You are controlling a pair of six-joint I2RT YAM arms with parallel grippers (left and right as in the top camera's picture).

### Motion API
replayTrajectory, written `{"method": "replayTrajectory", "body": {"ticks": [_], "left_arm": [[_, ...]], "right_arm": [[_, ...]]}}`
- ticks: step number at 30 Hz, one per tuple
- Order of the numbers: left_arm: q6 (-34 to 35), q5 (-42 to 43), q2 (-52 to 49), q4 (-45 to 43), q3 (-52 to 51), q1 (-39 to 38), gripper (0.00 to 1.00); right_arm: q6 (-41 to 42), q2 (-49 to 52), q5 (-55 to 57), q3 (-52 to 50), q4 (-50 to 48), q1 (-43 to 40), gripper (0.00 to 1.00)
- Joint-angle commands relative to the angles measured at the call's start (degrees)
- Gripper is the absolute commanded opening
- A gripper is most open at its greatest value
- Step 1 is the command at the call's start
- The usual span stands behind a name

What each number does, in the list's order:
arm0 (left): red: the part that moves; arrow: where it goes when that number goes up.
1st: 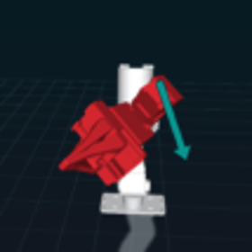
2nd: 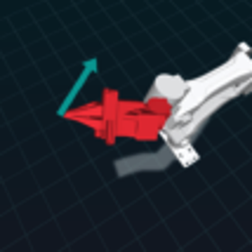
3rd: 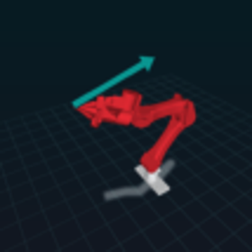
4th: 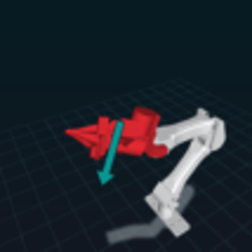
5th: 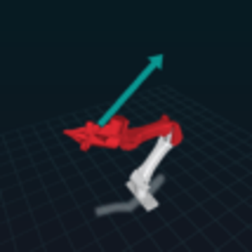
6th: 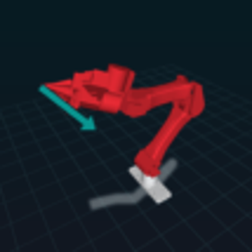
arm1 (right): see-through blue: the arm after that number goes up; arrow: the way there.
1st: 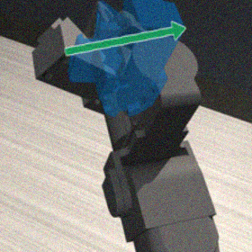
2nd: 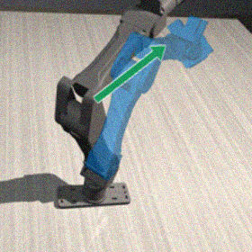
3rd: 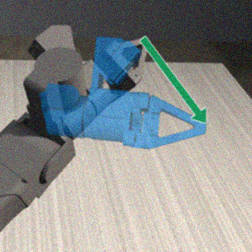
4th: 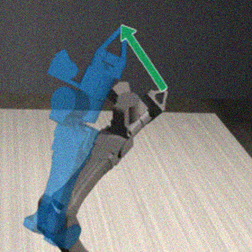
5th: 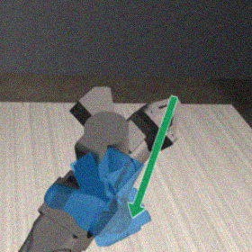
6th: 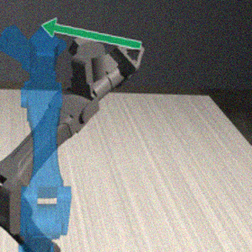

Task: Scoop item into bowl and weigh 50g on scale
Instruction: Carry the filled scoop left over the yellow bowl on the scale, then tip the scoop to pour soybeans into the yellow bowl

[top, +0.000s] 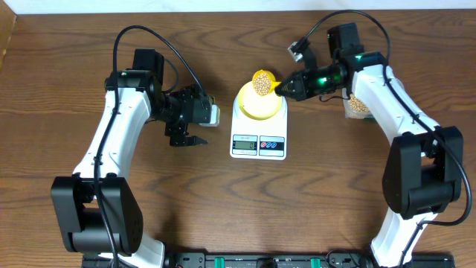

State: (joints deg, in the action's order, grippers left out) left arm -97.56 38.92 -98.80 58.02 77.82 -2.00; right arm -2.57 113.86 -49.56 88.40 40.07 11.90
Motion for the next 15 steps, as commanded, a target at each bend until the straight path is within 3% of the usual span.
{"method": "replayTrajectory", "body": {"ticks": [1, 15], "left_arm": [[-0.8, 1.1, 0.0, 0.1, 0.1, -0.1, 0.98], [-0.8, 1.1, 0.0, 0.1, 0.0, -0.1, 0.98]], "right_arm": [[-1.4, -0.7, 3.3, -0.1, 0.0, 1.1, 0.01], [-5.6, -9.2, 11.5, 0.0, 1.8, 3.2, 0.01]]}}
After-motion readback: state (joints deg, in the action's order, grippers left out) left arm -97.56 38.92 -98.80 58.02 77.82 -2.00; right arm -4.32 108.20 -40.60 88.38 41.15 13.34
